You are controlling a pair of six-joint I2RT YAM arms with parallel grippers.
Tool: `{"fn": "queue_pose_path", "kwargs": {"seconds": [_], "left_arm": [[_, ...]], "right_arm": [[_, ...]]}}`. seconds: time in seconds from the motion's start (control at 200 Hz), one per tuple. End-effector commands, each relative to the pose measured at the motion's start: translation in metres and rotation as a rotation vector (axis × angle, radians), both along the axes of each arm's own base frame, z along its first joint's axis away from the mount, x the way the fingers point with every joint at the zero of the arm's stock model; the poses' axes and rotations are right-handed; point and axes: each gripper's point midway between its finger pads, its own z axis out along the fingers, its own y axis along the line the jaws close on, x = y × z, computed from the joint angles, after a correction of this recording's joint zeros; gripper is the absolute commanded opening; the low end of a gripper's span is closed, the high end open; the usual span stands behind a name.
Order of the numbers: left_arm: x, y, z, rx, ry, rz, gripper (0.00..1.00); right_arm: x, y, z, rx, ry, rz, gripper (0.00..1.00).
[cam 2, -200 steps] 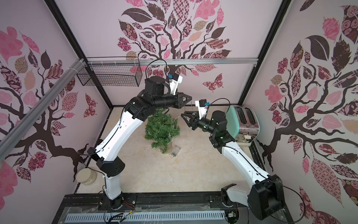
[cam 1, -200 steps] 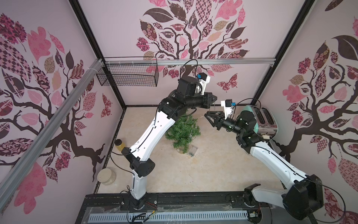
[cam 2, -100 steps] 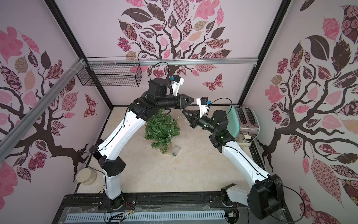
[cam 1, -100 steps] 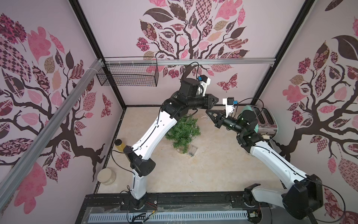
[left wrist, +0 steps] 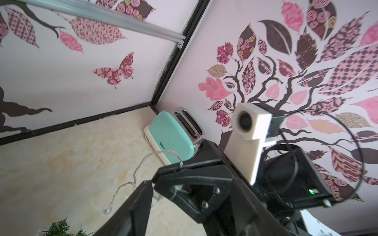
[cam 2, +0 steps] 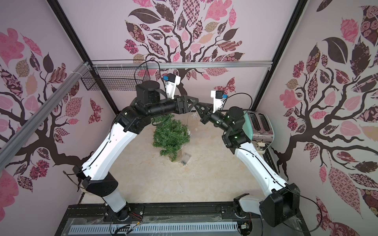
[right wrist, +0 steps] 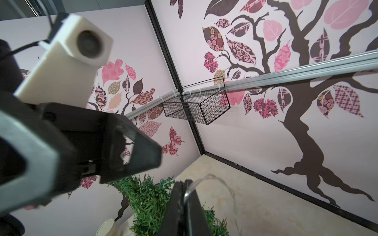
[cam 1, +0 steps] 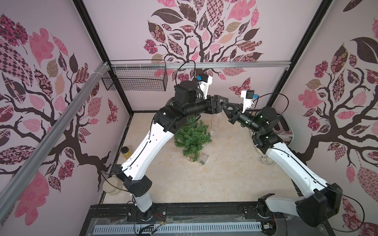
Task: Remove string lights from the small christmas tree
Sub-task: Remove the light string from the Christmas tree.
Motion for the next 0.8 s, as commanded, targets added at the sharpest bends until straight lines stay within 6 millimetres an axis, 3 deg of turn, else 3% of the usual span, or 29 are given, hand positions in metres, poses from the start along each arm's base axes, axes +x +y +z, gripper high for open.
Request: {"fn": "queue_pose_path", "kwargs": {"seconds": [0.0,0.195,0.405,0.43,0.63,0.71,0.795], "left_arm": [[-0.009,0.014,0.017,-0.011,-0.066,0.023,0.67],[-0.017,0.053,0.030,0.004,-0.143,0.121,0.69],[0.015,0.126,0.035,-0.054,-0.156,0.276,0.73],[0.025,0.132,0.021,-0.042,-0.135,0.296,0.74],[0.082,0.194,-0.003,-0.133,-0.091,0.394,0.79],[0.103,0.203,-0.017,-0.141,-0.081,0.390,0.80],[0.119,0.197,-0.033,-0.118,-0.076,0.357,0.80]], "right_arm": [[0.010,-0.004,0.022,0.000,-0.042,-0.060,0.00],[0.034,-0.002,0.034,0.001,-0.056,-0.075,0.00],[0.065,0.013,0.043,0.009,-0.064,-0.041,0.00],[0.069,0.015,0.045,0.010,-0.067,-0.034,0.00],[0.105,0.035,0.051,0.017,-0.053,0.018,0.00],[0.118,0.041,0.054,0.029,-0.050,0.037,0.00],[0.130,0.049,0.058,0.044,-0.047,0.061,0.00]]}}
